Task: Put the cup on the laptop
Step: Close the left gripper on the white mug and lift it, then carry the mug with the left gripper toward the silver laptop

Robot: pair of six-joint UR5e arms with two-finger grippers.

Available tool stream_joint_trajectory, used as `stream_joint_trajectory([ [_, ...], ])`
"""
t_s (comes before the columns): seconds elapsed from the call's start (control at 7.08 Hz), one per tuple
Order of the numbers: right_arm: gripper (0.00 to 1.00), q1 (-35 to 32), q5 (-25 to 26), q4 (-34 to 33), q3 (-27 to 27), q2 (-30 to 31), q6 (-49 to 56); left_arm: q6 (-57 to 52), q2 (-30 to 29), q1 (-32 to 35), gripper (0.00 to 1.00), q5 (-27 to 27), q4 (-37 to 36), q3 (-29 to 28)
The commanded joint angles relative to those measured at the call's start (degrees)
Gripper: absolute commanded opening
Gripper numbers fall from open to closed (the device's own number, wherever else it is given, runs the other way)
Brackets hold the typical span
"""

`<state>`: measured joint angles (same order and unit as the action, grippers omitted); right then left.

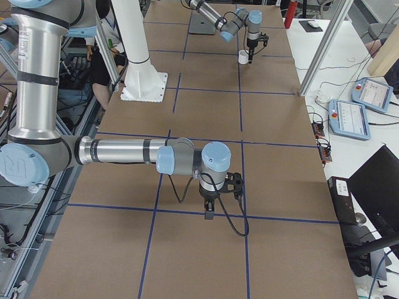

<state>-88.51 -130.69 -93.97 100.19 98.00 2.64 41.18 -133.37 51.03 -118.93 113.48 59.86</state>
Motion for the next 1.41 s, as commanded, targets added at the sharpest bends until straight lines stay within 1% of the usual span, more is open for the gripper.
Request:
stream_joint_trajectory([
  [0.0,1.00,0.00,0.00,0.02,0.00,0.00,0.00,-0.23,0.04,0.65,0.00,-0.33,-0.63,0.43],
  [0.14,1.00,0.00,0.00,-0.07,0.00,0.00,0.00,-0.40,0.30,2.22,0.00,-0.51,-3.59,2.52],
  [0.28,1.00,0.00,0.00,0.02,0.00,0.00,0.00,-5.10,5.09,3.28,0.00,-0.60,-10.14,11.42],
  [0.42,1.00,0.00,0.09,0.02,0.00,0.00,0.00,-9.06,12.54,3.64,0.00,-0.51,-15.78,23.34],
  [0.56,1.00,0.00,0.00,0.02,0.00,0.00,0.00,-9.45,19.40,4.95,0.00,-0.68,-16.18,31.20],
  [0.71,1.00,0.00,0.00,0.02,0.00,0.00,0.00,-9.54,27.47,6.70,0.00,-3.73,-15.14,36.59],
  [0.85,1.00,0.00,0.00,0.02,0.00,0.00,0.00,-9.46,34.77,8.89,0.00,-5.94,-10.43,39.34],
  [0.99,1.00,0.00,0.00,0.02,0.00,0.00,0.00,-9.28,43.37,10.74,0.00,-6.57,-2.64,40.67],
  [1.13,1.00,0.00,0.00,0.02,0.00,0.00,0.00,-8.85,49.81,12.50,0.00,-6.83,2.92,40.42],
  [1.27,1.00,0.00,0.09,0.02,0.00,0.00,0.00,-9.02,55.01,13.65,0.00,-7.10,5.32,39.64],
])
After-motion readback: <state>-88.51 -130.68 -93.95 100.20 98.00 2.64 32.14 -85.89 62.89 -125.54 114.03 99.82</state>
